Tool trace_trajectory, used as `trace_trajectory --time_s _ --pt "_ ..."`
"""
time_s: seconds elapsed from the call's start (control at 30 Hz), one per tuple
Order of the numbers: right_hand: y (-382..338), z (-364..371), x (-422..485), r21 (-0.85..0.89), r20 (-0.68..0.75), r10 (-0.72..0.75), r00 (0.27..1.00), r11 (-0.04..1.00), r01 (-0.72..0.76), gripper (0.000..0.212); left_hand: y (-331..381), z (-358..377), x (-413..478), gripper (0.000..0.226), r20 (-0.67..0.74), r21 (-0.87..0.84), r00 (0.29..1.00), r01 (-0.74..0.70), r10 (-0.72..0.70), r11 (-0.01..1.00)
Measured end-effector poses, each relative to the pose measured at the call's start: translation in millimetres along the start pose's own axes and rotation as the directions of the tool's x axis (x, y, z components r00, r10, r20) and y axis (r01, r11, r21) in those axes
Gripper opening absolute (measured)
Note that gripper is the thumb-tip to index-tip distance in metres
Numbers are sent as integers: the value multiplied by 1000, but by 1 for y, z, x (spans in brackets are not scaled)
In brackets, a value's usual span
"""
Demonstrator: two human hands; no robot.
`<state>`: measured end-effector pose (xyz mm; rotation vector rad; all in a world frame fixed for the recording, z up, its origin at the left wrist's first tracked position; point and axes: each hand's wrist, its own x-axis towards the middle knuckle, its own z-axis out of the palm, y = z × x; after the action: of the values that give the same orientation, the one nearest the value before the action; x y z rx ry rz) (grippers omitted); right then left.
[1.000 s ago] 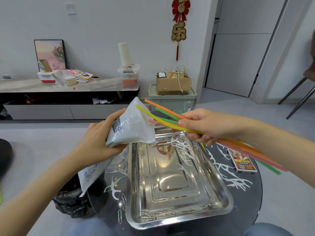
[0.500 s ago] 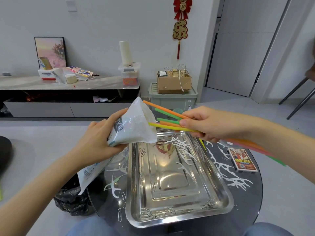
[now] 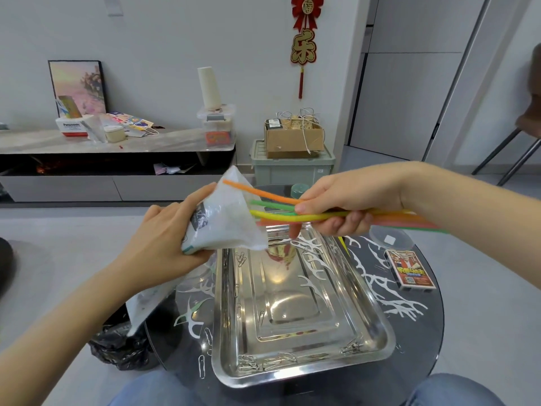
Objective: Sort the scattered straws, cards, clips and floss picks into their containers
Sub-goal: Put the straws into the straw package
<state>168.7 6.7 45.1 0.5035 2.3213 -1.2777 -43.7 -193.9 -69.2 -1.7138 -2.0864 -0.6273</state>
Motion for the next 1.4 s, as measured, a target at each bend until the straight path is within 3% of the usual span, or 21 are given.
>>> trace_trajectory --time_s 0.13,0.27,0.43,0.57,0.67,0.73,0.83,1.0,1.13,1.23,1.4 --pt "15 -1 0 76 16 -3 1000 997 2 37 -4 -1 -5 89 -22 -30 999 31 -31 999" --pt "11 2 0 -74 27 40 999 997 -38 37 -3 -3 -4 87 17 37 1000 -12 11 999" --pt "-11 -1 3 -302 -132 26 991 951 -65 31 5 -1 2 86 75 142 989 -141 131 980" --pt "-21 -3 4 -445 -213 -70 974 895 -33 37 6 -2 -2 87 96 71 984 -160 152 985" --pt "-19 3 4 -401 -196 -106 975 916 19 56 8 -4 -5 88 88 -119 993 -64 75 991" --pt "-16 10 6 -524 -246 -178 953 852 24 57 8 -6 -6 88 63 -190 997 -26 39 981" --pt "-16 22 10 -755 -284 -290 914 655 -27 49 11 -9 -2 90 60 -158 997 -35 46 987" --pt "-24 28 7 -788 -268 -474 839 608 92 41 15 -16 5 98 73 -152 997 46 -35 987" --pt "-21 24 4 -849 -281 -570 772 522 77 26 21 -19 6 95 132 -113 991 24 -9 993" --pt "-25 24 1 -858 -176 -589 789 484 170 27 29 -19 6 95 176 -284 984 88 -39 955" --pt "-52 -6 -14 -897 -139 -547 826 423 129 25 41 -28 15 87 161 -543 979 192 -123 817"
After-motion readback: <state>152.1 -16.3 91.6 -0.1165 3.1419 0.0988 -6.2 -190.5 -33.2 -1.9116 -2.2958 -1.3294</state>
